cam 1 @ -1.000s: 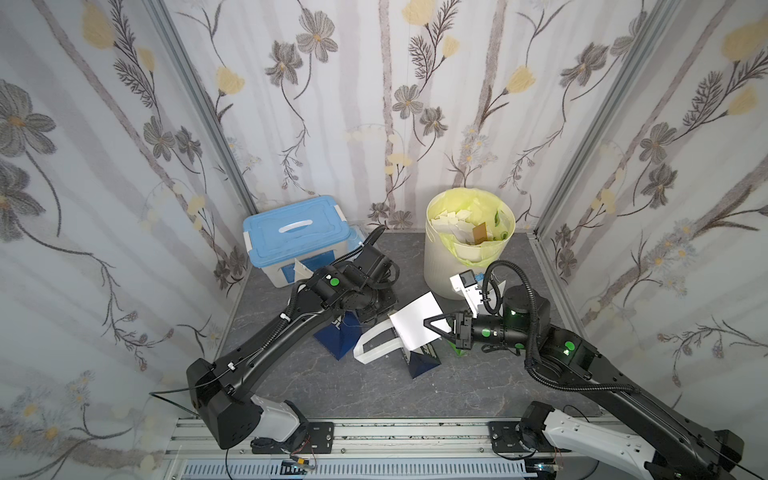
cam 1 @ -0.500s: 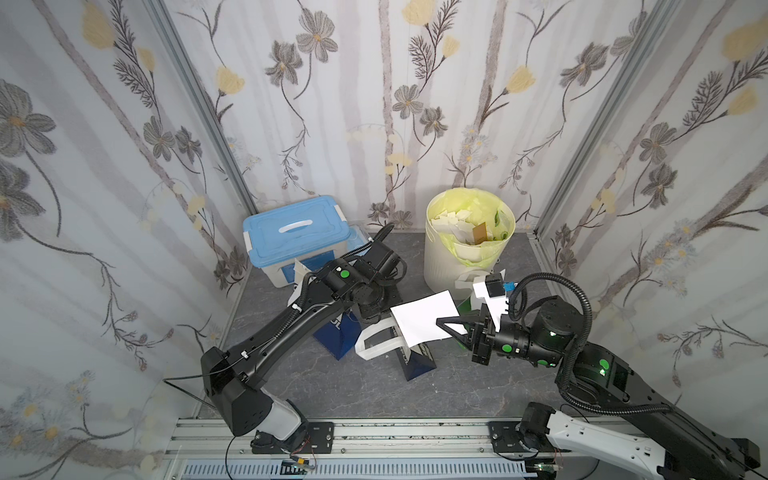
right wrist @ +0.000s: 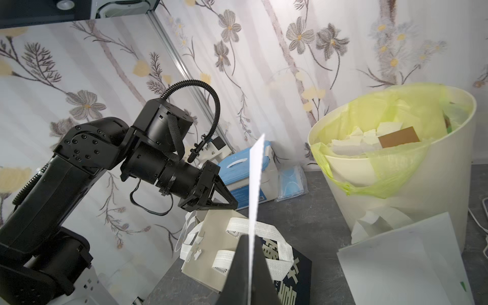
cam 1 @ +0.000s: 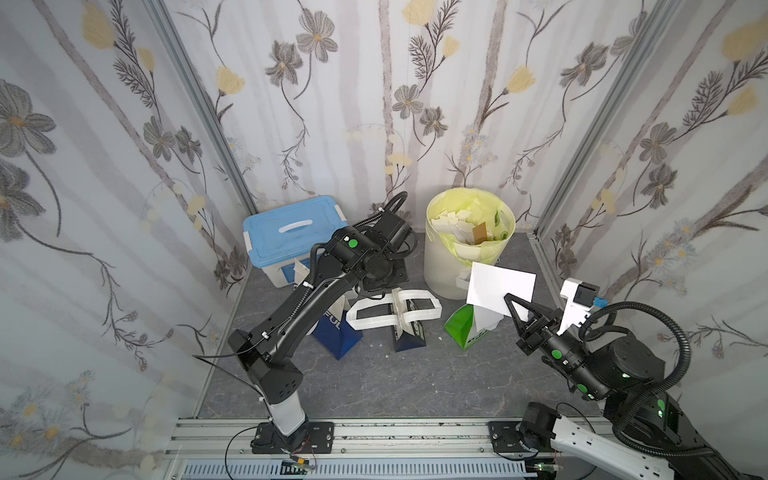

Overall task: Shred takeout receipts and throw away
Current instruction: Place the takeout bag at the center of the board.

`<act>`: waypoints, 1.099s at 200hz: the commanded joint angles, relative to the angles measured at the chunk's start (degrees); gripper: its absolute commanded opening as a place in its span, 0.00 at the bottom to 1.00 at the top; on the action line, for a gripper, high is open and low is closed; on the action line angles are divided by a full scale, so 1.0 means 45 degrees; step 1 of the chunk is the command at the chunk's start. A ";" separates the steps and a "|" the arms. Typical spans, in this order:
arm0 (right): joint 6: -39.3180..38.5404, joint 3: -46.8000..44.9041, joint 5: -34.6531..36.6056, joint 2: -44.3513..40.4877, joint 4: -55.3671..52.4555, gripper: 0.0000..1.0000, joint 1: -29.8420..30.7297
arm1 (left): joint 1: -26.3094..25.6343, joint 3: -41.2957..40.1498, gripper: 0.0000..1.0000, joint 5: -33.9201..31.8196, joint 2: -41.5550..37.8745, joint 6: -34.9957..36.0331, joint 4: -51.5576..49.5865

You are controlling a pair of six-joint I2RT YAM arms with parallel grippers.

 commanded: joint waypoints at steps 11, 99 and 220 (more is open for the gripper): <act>0.0680 0.0152 0.0960 0.0174 -0.0578 0.00 -0.0009 | 0.0214 0.3058 0.00 -0.0990 0.1842 0.1349 -0.2758; 0.0720 0.0314 0.0830 0.0065 -0.0725 0.00 -0.0009 | 0.1285 0.6547 0.00 -0.0314 0.4871 0.1984 -0.3726; 0.1004 0.0294 0.0733 0.0101 -0.0901 0.00 -0.0007 | 0.1452 0.6547 0.54 -0.0252 0.5102 0.2292 -0.3291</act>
